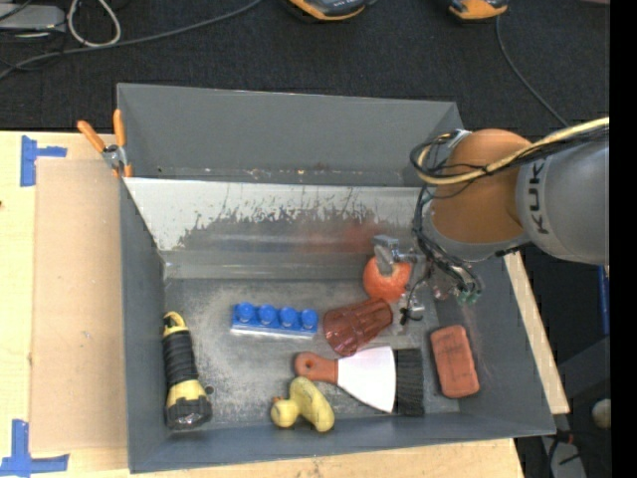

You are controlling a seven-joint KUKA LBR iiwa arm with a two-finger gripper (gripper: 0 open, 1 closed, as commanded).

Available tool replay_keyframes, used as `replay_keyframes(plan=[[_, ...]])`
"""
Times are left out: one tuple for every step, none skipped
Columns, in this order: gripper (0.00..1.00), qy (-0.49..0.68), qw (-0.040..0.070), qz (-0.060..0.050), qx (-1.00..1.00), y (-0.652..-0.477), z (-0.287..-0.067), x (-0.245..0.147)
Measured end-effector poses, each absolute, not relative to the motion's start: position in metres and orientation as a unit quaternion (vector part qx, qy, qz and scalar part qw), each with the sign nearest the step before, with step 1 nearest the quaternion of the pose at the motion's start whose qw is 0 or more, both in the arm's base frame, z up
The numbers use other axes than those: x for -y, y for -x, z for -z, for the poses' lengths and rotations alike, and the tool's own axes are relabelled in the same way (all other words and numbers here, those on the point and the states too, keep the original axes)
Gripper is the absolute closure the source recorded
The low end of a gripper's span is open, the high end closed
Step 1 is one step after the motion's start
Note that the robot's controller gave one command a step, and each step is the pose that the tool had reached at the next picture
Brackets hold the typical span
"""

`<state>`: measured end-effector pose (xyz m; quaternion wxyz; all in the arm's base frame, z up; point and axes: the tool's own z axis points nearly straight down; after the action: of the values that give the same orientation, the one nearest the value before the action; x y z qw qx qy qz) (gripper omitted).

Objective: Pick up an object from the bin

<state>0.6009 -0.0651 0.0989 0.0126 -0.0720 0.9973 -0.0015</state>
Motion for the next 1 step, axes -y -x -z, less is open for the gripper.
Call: replay_keyframes(plan=[[0.0, 0.079, 0.006, 0.001, -0.997, -0.5948, -0.1105, 0.0716]])
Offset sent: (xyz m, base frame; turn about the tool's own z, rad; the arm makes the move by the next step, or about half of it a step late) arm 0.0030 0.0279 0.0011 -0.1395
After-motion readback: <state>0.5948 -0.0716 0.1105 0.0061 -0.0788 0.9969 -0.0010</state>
